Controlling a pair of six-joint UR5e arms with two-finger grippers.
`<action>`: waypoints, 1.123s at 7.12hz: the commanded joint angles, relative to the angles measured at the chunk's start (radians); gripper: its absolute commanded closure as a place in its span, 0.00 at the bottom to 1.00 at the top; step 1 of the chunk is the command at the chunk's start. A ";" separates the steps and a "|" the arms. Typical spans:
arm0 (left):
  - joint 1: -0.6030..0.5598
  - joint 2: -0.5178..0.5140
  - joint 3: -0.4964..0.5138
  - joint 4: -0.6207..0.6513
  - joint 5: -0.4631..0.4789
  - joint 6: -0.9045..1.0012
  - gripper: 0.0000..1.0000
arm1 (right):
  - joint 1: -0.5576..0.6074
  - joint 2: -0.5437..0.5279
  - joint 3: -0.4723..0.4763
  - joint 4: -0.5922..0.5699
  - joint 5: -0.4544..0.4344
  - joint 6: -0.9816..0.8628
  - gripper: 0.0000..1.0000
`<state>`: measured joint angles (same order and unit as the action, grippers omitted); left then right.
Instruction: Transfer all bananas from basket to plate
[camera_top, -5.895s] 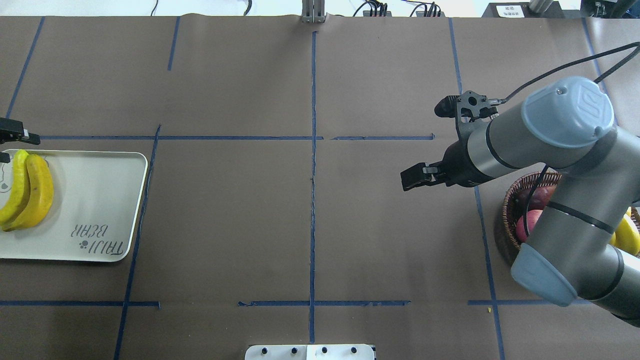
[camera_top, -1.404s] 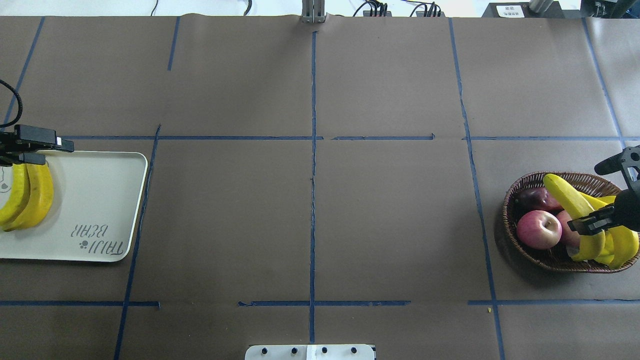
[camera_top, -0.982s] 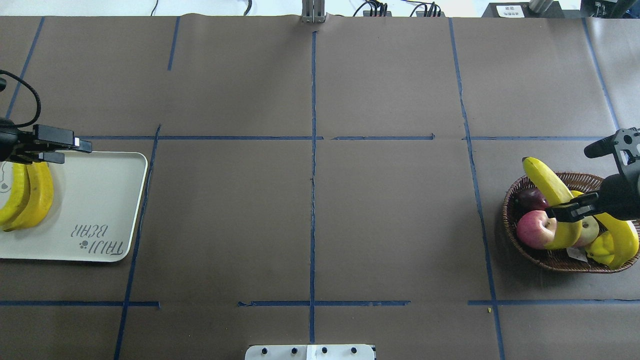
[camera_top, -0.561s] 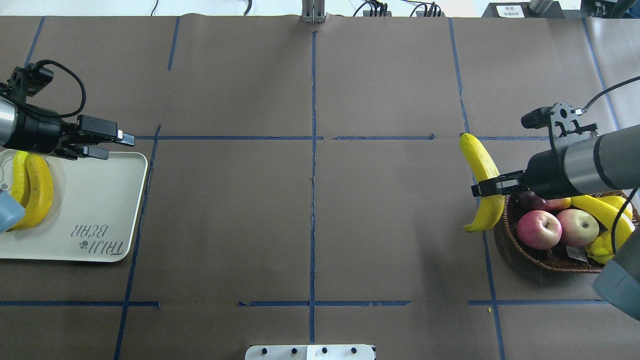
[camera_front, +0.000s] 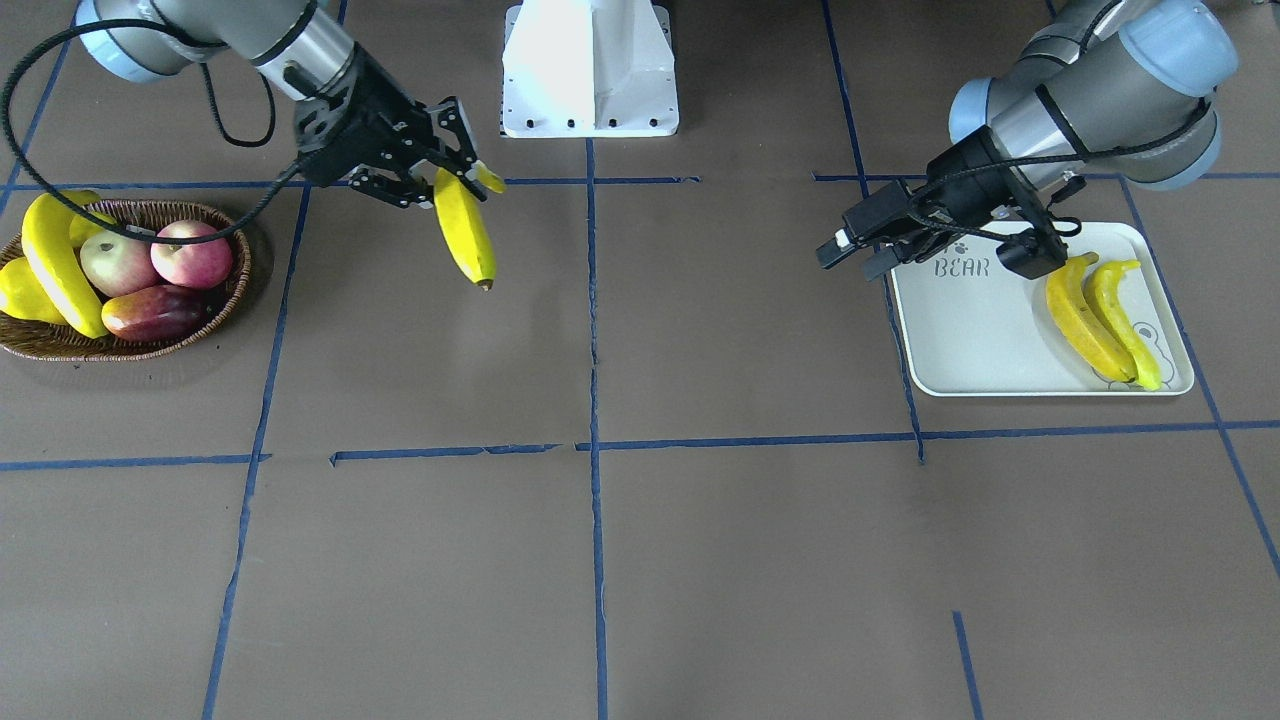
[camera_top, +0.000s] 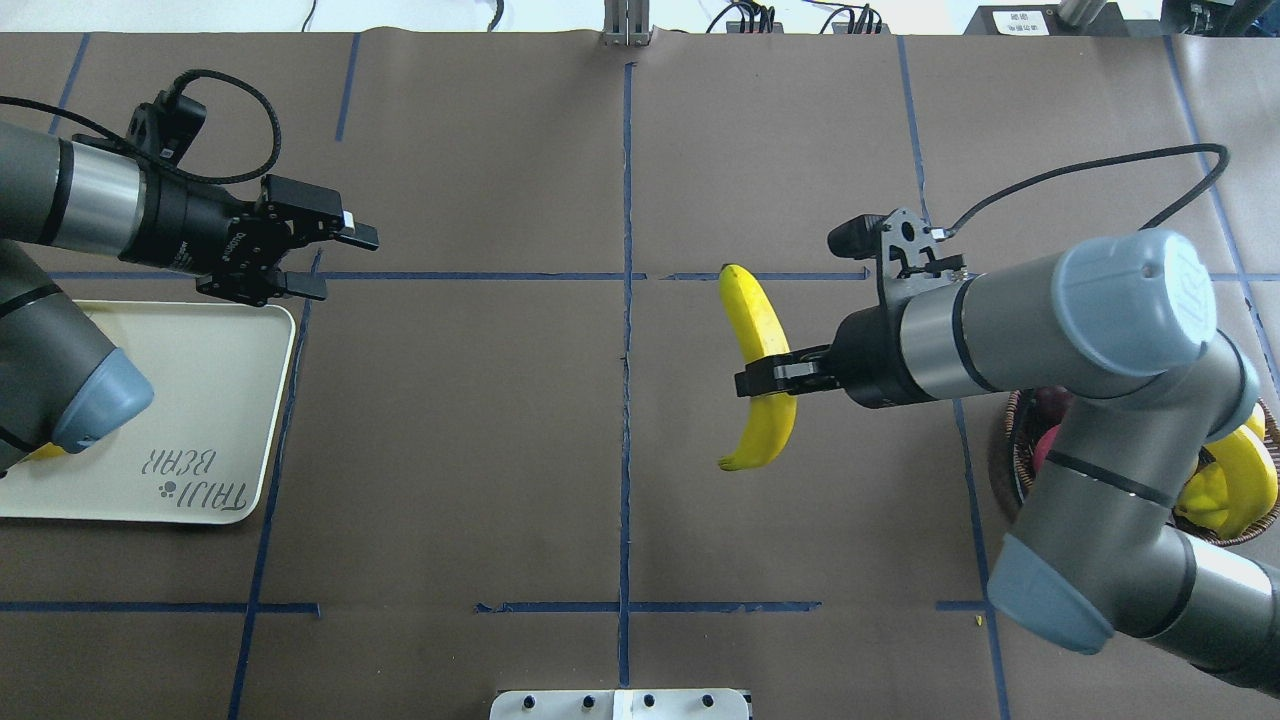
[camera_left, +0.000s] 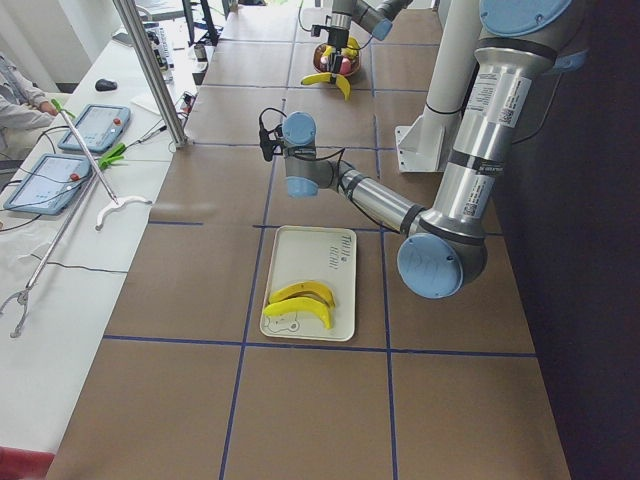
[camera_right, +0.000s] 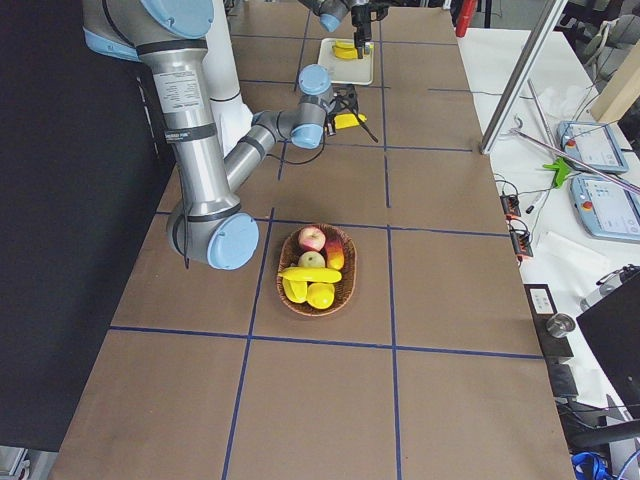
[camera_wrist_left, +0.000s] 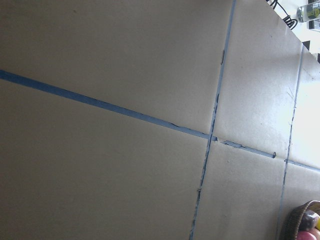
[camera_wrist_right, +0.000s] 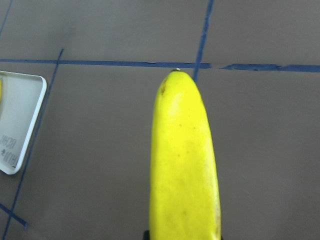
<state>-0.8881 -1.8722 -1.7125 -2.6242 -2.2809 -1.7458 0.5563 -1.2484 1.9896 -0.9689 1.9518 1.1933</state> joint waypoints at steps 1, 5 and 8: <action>0.082 -0.059 -0.004 0.001 0.124 -0.070 0.00 | -0.084 0.125 -0.121 0.117 -0.089 0.061 0.96; 0.141 -0.122 -0.013 0.004 0.132 -0.150 0.00 | -0.137 0.285 -0.244 0.105 -0.191 0.119 0.97; 0.236 -0.142 -0.010 0.013 0.270 -0.163 0.00 | -0.137 0.322 -0.265 0.099 -0.198 0.147 0.97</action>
<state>-0.6887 -2.0110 -1.7240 -2.6141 -2.0562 -1.9068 0.4191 -0.9364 1.7290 -0.8679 1.7547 1.3363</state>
